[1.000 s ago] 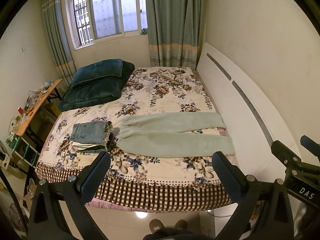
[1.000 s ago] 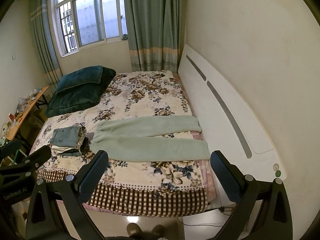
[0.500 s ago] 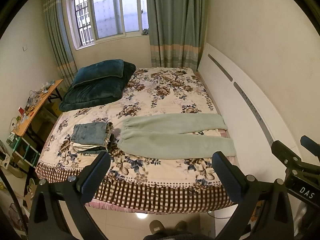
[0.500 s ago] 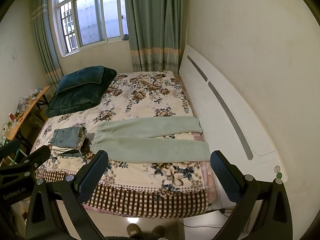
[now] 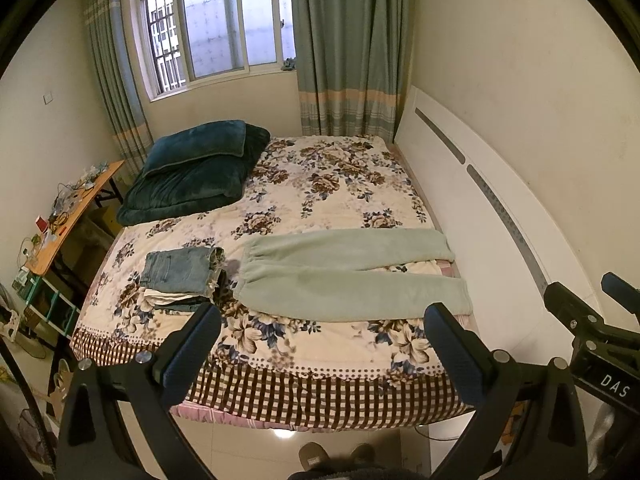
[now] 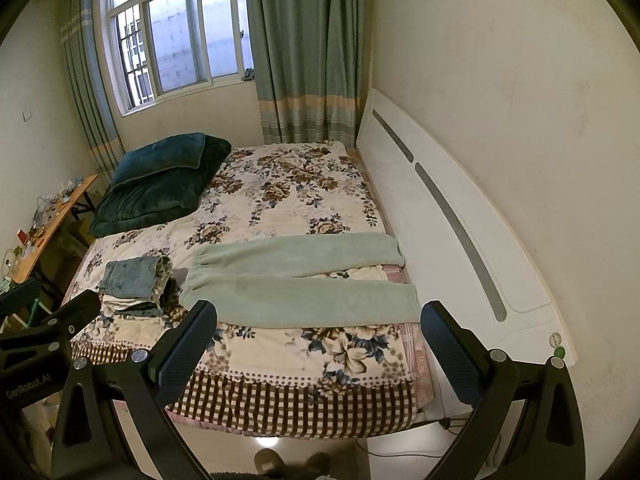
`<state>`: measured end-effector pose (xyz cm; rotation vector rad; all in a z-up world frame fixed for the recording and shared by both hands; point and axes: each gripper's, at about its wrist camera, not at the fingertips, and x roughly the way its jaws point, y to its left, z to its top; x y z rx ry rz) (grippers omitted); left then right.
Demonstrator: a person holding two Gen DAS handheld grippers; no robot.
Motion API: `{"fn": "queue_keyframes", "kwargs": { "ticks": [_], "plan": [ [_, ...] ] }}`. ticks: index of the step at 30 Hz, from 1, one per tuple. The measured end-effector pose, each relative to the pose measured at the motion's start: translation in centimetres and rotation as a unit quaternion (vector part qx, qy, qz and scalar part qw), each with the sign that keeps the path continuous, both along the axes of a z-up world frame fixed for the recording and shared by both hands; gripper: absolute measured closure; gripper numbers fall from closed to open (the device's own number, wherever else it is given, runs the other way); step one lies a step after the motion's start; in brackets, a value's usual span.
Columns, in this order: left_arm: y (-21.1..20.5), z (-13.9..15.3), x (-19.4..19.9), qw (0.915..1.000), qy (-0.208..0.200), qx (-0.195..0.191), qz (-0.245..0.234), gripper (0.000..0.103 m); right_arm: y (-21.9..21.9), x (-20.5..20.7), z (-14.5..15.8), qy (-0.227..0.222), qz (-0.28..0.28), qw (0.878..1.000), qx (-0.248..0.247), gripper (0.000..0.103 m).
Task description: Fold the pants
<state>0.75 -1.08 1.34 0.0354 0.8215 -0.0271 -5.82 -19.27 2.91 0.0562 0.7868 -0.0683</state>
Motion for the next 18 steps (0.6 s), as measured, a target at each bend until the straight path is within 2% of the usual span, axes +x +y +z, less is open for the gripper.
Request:
{"fn": "queue_keyframes", "kwargs": {
  "ticks": [14,18],
  "plan": [
    [-1.0,-0.6,2.2,0.9999,0.006,-0.002,0.014,0.000,0.3,0.3,0.0,0.003,0.002,1.000,0.006,0.000],
    [-0.8,-1.9,3.9,0.9992,-0.014,0.005,0.038,0.000,0.1,1.5,-0.7,0.006,0.003,1.000,0.023,0.000]
  ]
}}
